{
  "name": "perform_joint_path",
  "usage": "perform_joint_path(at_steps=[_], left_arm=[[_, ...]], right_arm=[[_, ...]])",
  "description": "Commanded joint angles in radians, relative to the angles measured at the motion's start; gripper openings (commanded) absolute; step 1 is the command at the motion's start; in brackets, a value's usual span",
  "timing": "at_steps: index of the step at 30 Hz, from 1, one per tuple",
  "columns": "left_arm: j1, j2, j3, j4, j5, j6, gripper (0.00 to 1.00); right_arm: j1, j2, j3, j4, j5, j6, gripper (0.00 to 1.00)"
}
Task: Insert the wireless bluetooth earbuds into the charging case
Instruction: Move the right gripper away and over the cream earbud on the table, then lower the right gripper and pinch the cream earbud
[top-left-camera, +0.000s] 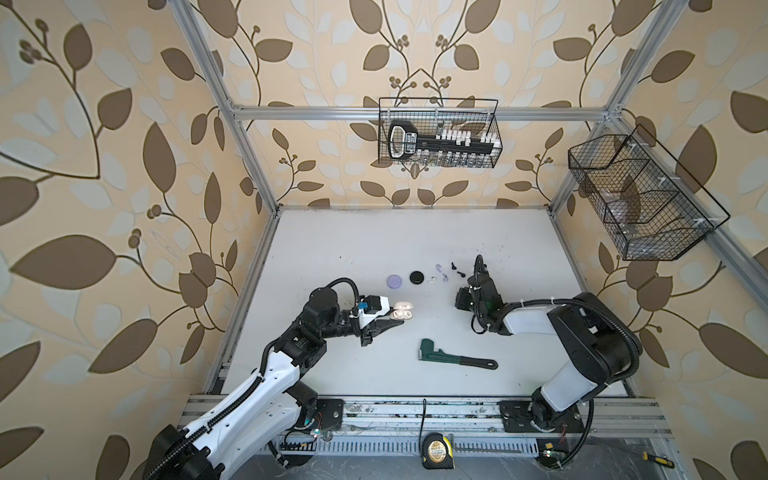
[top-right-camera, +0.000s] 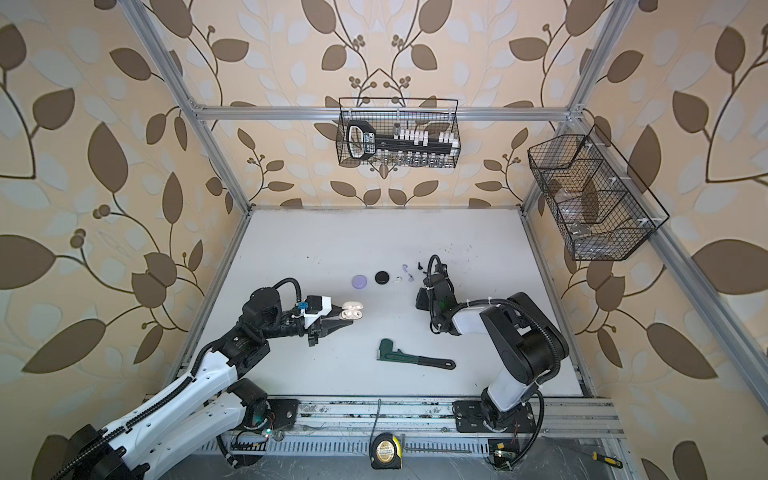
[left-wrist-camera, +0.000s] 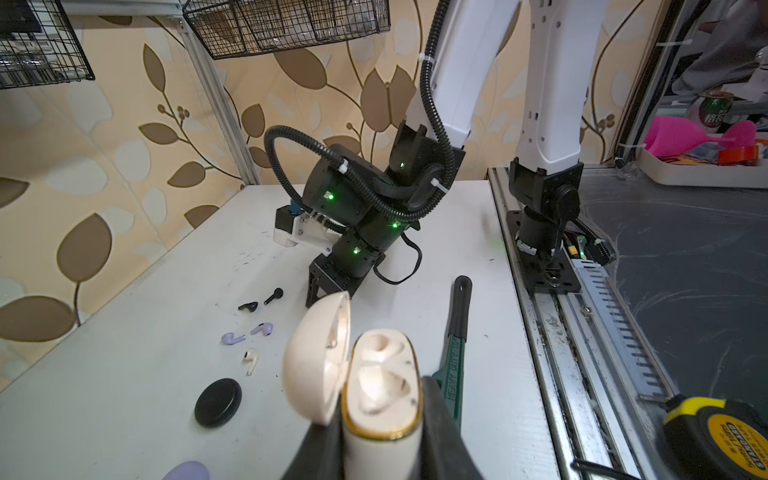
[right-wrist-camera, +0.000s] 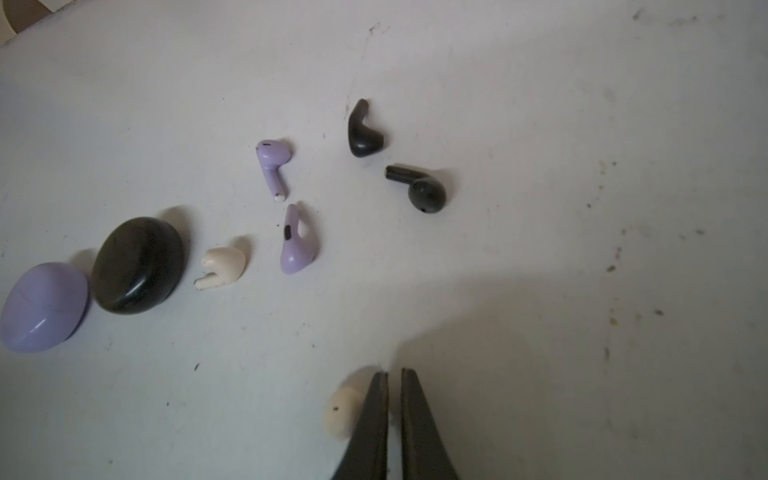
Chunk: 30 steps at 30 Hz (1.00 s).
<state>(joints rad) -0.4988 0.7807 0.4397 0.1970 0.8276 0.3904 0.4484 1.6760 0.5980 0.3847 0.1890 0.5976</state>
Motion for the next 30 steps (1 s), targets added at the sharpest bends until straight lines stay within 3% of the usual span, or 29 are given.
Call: perform_joint_path(at_steps=[1, 5, 18, 30], left_arm=[[-0.007, -0.009, 0.007, 0.018, -0.007, 0.016, 0.00], [-0.008, -0.012, 0.007, 0.016, -0.012, 0.016, 0.00], [-0.008, -0.038, -0.001, 0.014, -0.012, 0.011, 0.00], [-0.009, -0.030, -0.003, 0.018, -0.006, 0.010, 0.00]], right_arm=[[-0.004, 0.032, 0.051, -0.064, -0.018, -0.005, 0.11], [-0.002, 0.049, 0.087, -0.086, -0.024, -0.002, 0.12], [0.098, -0.142, 0.150, -0.335, 0.150, -0.084, 0.45], [0.031, -0.036, 0.220, -0.418, -0.093, -0.259, 0.51]])
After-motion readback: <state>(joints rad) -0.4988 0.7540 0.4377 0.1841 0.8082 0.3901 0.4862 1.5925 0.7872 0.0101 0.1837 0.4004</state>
